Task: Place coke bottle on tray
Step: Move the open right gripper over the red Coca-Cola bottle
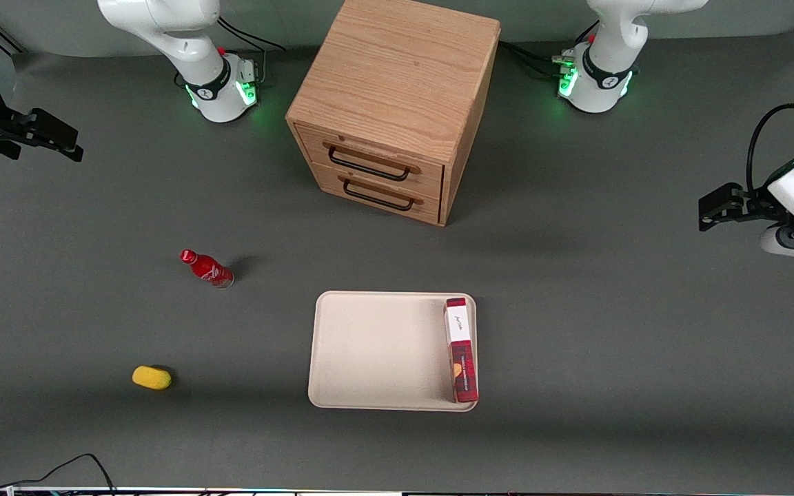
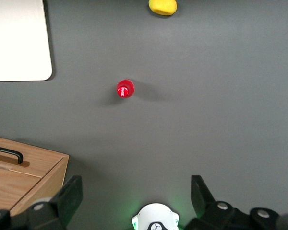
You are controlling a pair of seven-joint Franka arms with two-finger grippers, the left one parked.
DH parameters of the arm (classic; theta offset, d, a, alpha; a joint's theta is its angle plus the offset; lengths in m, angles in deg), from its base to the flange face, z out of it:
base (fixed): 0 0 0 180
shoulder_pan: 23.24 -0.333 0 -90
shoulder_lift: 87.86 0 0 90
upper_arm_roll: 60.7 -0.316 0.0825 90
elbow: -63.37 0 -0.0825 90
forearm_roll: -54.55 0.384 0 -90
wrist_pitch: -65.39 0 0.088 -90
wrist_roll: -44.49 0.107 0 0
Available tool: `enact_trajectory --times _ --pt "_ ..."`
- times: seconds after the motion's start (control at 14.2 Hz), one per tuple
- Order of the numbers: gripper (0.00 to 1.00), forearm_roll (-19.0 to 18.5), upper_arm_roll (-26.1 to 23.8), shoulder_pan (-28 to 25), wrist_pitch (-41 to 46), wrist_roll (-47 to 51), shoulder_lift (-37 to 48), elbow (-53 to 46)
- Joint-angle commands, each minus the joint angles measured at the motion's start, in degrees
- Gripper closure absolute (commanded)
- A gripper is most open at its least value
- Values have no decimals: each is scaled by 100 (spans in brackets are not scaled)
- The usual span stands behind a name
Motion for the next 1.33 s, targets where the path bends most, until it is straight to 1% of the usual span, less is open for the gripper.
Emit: enact_trajectory --times 0.0,0.07,0.28,0.49,0.63,0.77,0.84,1.26 --pt "0 175 53 -87 -20 -68 28 94" --pt "0 237 -8 -95 15 28 -77 -55" --pt "0 246 -9 -113 15 178 -262 -354" --pt "0 255 -9 -113 7 231 -631 -820" --pt "0 342 -26 -113 -72 144 -754 -777" --pt "0 334 -53 -209 -142 143 -992 -768" --pt "0 334 -53 -210 -291 135 -1036 -681" --pt "0 308 -105 -201 -2021 108 -632 1225"
